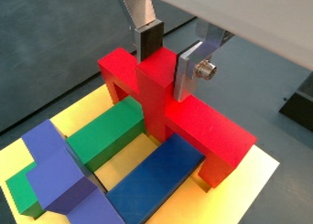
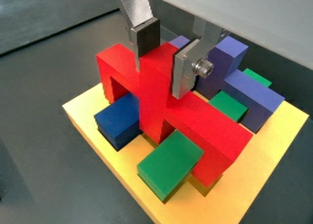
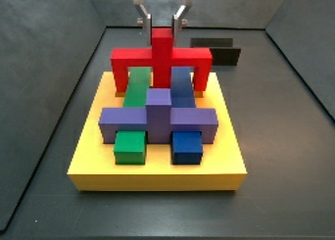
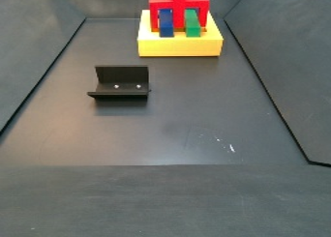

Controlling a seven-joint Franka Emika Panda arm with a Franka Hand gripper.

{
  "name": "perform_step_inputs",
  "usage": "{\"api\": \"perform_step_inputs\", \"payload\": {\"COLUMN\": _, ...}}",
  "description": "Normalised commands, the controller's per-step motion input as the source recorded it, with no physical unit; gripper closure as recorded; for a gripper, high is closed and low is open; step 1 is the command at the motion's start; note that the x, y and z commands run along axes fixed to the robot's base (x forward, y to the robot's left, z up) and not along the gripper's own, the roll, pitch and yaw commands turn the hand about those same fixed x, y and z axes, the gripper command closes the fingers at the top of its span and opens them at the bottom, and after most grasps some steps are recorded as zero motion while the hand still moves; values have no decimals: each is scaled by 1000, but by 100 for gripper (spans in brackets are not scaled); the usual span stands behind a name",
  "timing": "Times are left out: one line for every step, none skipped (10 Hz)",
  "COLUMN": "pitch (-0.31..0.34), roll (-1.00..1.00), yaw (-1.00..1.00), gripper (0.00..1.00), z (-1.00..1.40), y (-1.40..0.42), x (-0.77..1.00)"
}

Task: Pick up the red object. Move up. Move to above the board. Insert the red object.
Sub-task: Insert the red object.

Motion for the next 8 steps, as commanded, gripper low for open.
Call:
{"api": "perform_step_inputs", "payload": {"pitch": -40, "roll": -36, "yaw": -111, "gripper": 100, "z": -266, "y": 71, "x": -9}}
{"api": "perform_step_inputs", "payload": {"pitch": -36, "roll": -6, "yaw": -63, "gripper": 100, "z": -266, "y": 0, "x": -17}}
{"api": "perform_step_inputs", "payload": {"pitch": -51, "roll": -29, "yaw": -40, "gripper": 100, "z": -263, "y": 0, "x": 0}}
{"api": "perform_step_inputs", "payload": {"pitch": -81, "roll": -116, "yaw": -46, "gripper": 100, "z": -191, "y": -54, "x": -51}}
{"api": "perform_step_inputs", "payload": {"pitch": -81, "roll": -164, "yaw": -23, "gripper": 100, "z": -49, "y": -131, "x": -100}}
{"api": "perform_step_inputs", "payload": {"pitch": -74, "roll": -126, "yaw": -17, "gripper": 100, "z": -69, "y": -71, "x": -200}}
{"api": "perform_step_inputs", "payload": {"pitch": -76, "roll": -103, "yaw": 0, "gripper": 100, "z": -69, "y": -54, "x": -197}}
{"api": "perform_step_inputs", "payload": {"pitch": -77, "roll": -119, "yaw": 0, "gripper": 100, "z": -140, "y": 0, "x": -60}}
